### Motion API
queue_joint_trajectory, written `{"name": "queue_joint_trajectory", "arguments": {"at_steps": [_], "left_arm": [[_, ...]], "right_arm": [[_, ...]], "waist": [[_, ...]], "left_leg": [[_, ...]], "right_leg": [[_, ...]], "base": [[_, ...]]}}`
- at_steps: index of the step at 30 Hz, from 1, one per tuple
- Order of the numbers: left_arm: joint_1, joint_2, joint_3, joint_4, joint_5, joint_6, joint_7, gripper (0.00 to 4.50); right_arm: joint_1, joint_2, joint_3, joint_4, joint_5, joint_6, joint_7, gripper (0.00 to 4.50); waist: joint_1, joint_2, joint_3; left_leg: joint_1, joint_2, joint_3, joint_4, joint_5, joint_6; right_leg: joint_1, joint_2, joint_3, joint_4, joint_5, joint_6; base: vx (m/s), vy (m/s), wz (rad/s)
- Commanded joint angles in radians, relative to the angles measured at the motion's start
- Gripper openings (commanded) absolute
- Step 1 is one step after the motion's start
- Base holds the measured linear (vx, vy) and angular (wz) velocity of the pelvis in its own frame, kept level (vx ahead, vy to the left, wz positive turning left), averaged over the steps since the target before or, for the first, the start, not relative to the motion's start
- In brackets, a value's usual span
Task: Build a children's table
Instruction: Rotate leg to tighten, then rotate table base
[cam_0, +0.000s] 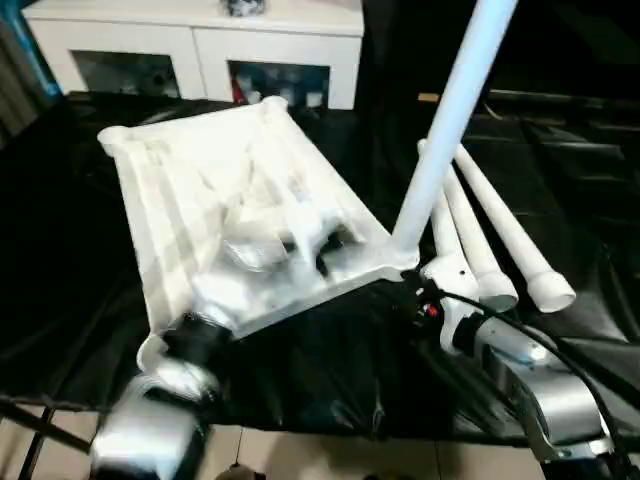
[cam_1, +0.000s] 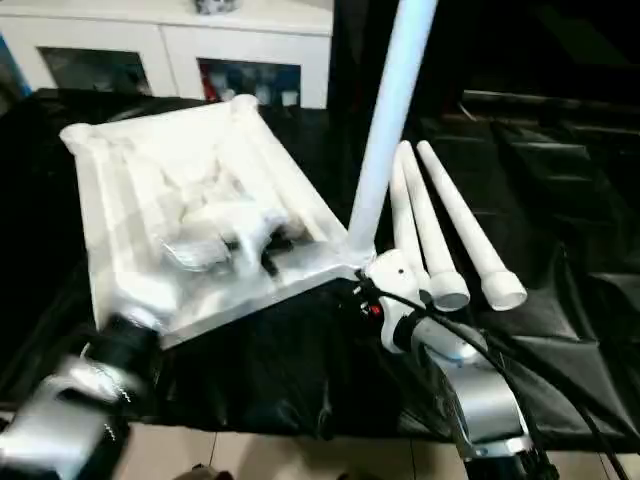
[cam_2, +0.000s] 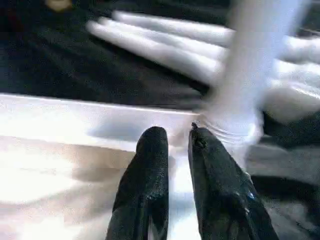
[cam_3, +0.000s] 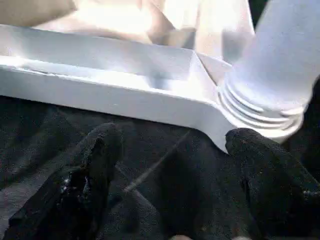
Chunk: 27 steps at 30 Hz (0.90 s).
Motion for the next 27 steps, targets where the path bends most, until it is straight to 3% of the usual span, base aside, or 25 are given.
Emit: {"name": "queue_joint_trajectory", "arguments": {"at_steps": [1, 3, 4, 5, 7, 9, 10, 12, 14, 17, 20, 22, 23, 24, 25, 27], "left_arm": [[0.017, 0.051, 0.043, -0.063, 0.005, 0.051, 0.018, 0.82], [0.024, 0.081, 0.065, -0.091, 0.01, 0.075, 0.027, 0.82], [0.027, 0.096, 0.076, -0.105, 0.013, 0.089, 0.032, 0.82], [0.035, 0.126, 0.087, -0.115, 0.034, 0.1, 0.046, 0.82], [0.091, 0.247, 0.065, -0.161, 0.143, 0.146, 0.091, 0.57], [0.109, 0.278, 0.062, -0.179, 0.171, 0.17, 0.104, 0.48], [0.141, 0.327, 0.06, -0.212, 0.209, 0.212, 0.119, 0.45], [0.154, 0.348, 0.058, -0.22, 0.233, 0.228, 0.136, 0.34], [0.185, 0.393, 0.048, -0.238, 0.276, 0.261, 0.167, 0.06], [0.2, 0.405, 0.037, -0.253, 0.275, 0.285, 0.162, 0.0], [0.236, 0.426, -0.026, -0.26, 0.282, 0.318, 0.109, 0.0], [0.245, 0.433, -0.042, -0.265, 0.28, 0.327, 0.088, 0.0], [0.267, 0.452, -0.082, -0.282, 0.268, 0.348, 0.026, 0.0], [0.28, 0.467, -0.104, -0.3, 0.268, 0.361, -0.006, 0.0], [0.291, 0.481, -0.122, -0.314, 0.27, 0.367, -0.031, 0.0], [0.324, 0.526, -0.173, -0.358, 0.277, 0.336, -0.105, 0.0]], "right_arm": [[-0.01, -0.017, 0.02, -0.009, -0.003, 0.027, 0.003, 3.8], [-0.008, -0.023, 0.03, -0.009, -0.007, 0.029, 0.006, 3.8], [-0.008, -0.026, 0.035, -0.009, -0.009, 0.031, 0.009, 3.8], [-0.01, -0.027, 0.041, -0.003, -0.011, 0.033, 0.01, 3.8], [-0.024, -0.021, 0.055, 0.025, -0.025, 0.047, 0.02, 3.8], [-0.03, -0.02, 0.061, 0.033, -0.027, 0.053, 0.022, 3.8], [-0.041, -0.018, 0.071, 0.048, -0.027, 0.061, 0.021, 3.5], [-0.048, -0.016, 0.073, 0.056, -0.026, 0.062, 0.02, 3.43], [-0.068, -0.013, 0.078, 0.087, -0.024, 0.056, 0.017, 3.22], [-0.084, -0.01, 0.079, 0.112, -0.021, 0.052, 0.016, 2.95], [-0.13, 0.011, 0.079, 0.184, -0.033, 0.02, 0.005, 2.62], [-0.143, 0.019, 0.078, 0.202, -0.037, 0.014, 0.002, 2.58], [-0.172, 0.035, 0.077, 0.246, -0.043, -0.001, -0.004, 2.5], [-0.187, 0.041, 0.079, 0.269, -0.047, -0.008, -0.008, 2.38], [-0.199, 0.047, 0.08, 0.288, -0.049, -0.014, -0.011, 2.26], [-0.232, 0.06, 0.087, 0.345, -0.054, -0.034, -0.02, 2.14]], "waist": [[0.004, -0.011, -0.064], [0.006, -0.009, -0.067], [0.006, -0.016, -0.067], [0.008, -0.01, -0.067], [0.008, -0.013, -0.065], [0.005, -0.01, -0.061], [0.003, -0.008, -0.061], [0.005, -0.005, -0.059], [0.011, -0.003, -0.059], [0.02, -0.005, -0.057], [0.026, -0.01, -0.058], [0.026, -0.009, -0.058], [0.029, 0.005, -0.06], [0.026, -0.004, -0.061], [0.03, 0.002, -0.06], [0.026, 0.001, -0.057]], "left_leg": [[0.011, 0.041, -0.022, -0.065, -0.156, 0.046], [0.012, 0.042, -0.023, -0.064, -0.126, 0.049], [0.011, 0.043, -0.022, -0.064, -0.12, 0.051], [0.012, 0.042, -0.022, -0.063, -0.116, 0.054], [0.011, 0.043, -0.024, -0.065, -0.119, 0.052], [0.015, 0.042, -0.022, -0.067, -0.141, 0.039], [0.017, 0.045, -0.023, -0.069, -0.154, 0.026], [0.02, 0.045, -0.023, -0.072, -0.174, 0.011], [0.028, 0.046, -0.023, -0.072, -0.2, -0.008], [0.031, 0.045, -0.021, -0.073, -0.215, -0.025], [0.023, 0.041, -0.024, -0.075, -0.216, -0.029], [0.024, 0.039, -0.024, -0.074, -0.224, -0.032], [0.025, 0.039, -0.025, -0.073, -0.225, -0.035], [0.024, 0.038, -0.024, -0.074, -0.223, -0.039], [0.025, 0.039, -0.026, -0.074, -0.226, -0.04], [0.022, 0.039, -0.025, -0.076, -0.239, -0.043]], "right_leg": [[0.046, -0.058, 0.052, -0.07, -0.187, -0.18], [0.049, -0.057, 0.052, -0.06, -0.127, -0.197], [0.05, -0.057, 0.052, -0.059, -0.116, -0.201], [0.049, -0.058, 0.053, -0.056, -0.109, -0.204], [0.049, -0.057, 0.052, -0.055, -0.122, -0.2], [0.044, -0.055, 0.053, -0.061, -0.167, -0.182], [0.043, -0.057, 0.054, -0.06, -0.181, -0.183], [0.039, -0.054, 0.055, -0.063, -0.202, -0.18], [0.032, -0.054, 0.057, -0.063, -0.198, -0.181], [0.029, -0.054, 0.062, -0.061, -0.188, -0.187], [0.033, -0.055, 0.066, -0.059, -0.204, -0.177], [0.031, -0.055, 0.067, -0.06, -0.221, -0.175], [0.03, -0.057, 0.068, -0.059, -0.217, -0.176], [0.032, -0.056, 0.068, -0.059, -0.204, -0.179], [0.032, -0.057, 0.068, -0.059, -0.202, -0.182], [0.033, -0.055, 0.067, -0.06, -0.209, -0.185]], "base": [[0.0, 0.0, 0.0], [0.0, 0.0, 0.0], [0.0, 0.0, 0.0], [0.0, 0.0, 0.0], [0.0, 0.0, 0.0], [0.0, 0.0, 0.0], [0.0, 0.0, 0.0], [0.0, 0.0, 0.0], [0.0, 0.0, 0.0], [0.0, 0.0, 0.0], [0.0, 0.0, 0.0], [0.0, 0.0, 0.0], [0.0, 0.0, 0.0], [0.0, 0.0, 0.0], [0.0, 0.0, 0.0], [0.0, 0.0, 0.0]]}}
